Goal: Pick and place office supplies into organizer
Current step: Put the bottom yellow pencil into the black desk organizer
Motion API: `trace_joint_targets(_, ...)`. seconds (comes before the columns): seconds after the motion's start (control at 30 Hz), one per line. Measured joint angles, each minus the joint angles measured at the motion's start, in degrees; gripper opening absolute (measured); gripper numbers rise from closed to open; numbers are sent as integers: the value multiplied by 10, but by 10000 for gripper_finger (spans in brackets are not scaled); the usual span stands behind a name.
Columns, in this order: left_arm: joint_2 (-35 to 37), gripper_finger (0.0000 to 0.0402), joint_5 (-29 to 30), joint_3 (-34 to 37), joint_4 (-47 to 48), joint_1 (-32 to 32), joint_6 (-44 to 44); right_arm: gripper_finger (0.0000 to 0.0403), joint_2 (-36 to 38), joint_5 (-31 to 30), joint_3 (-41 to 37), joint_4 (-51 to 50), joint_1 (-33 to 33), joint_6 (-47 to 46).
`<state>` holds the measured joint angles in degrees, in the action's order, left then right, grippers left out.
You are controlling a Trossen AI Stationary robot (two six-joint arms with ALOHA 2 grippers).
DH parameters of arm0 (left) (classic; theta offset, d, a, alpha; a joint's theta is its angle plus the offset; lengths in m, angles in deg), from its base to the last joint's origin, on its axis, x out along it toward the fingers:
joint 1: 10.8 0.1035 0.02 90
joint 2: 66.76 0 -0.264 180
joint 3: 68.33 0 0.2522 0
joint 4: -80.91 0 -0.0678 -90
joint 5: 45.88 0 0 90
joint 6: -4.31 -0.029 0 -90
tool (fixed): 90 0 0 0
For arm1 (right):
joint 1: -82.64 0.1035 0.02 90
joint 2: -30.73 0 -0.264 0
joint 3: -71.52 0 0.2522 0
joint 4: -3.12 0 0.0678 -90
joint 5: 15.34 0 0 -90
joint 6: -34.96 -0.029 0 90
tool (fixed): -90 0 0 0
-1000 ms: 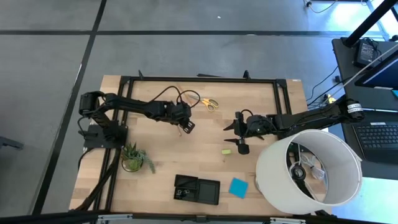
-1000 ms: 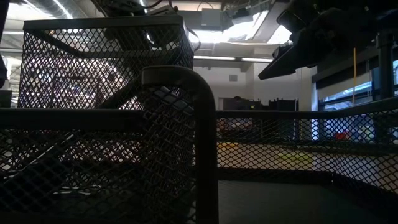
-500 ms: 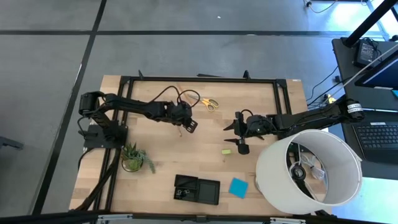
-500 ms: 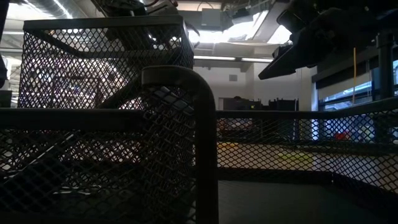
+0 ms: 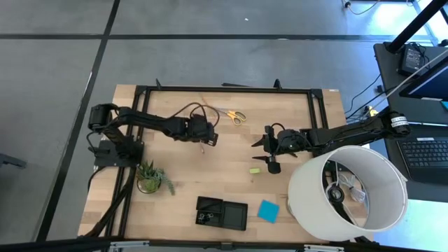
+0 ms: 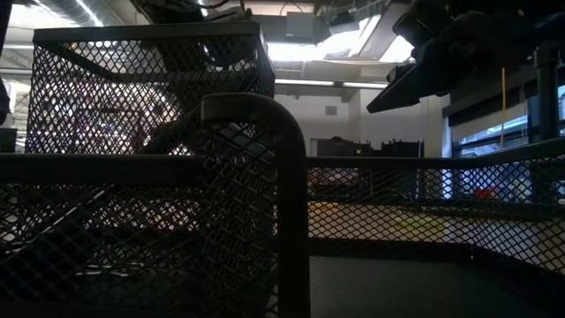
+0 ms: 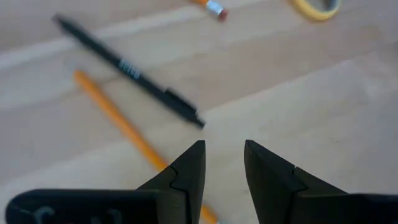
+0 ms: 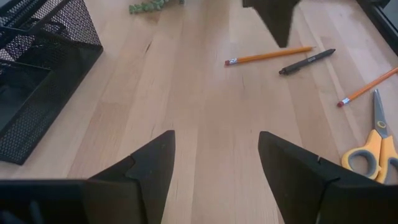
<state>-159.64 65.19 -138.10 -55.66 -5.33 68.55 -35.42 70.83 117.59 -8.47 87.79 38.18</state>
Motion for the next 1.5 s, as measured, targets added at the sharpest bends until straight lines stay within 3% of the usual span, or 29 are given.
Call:
trace_joint_targets(0.37, 0, 104, 35, 0, 100, -65, 192, 233, 0, 0, 0, 0, 0, 2)
trace_joint_targets(0.73, -58, 104, 33, 0, 95, -63, 277, 233, 0, 0, 0, -1, 0, 2)
trace_joint_targets(1.5, -80, 104, 54, -22, 89, -53, 308, 233, 0, 0, 0, -5, 0, 5)
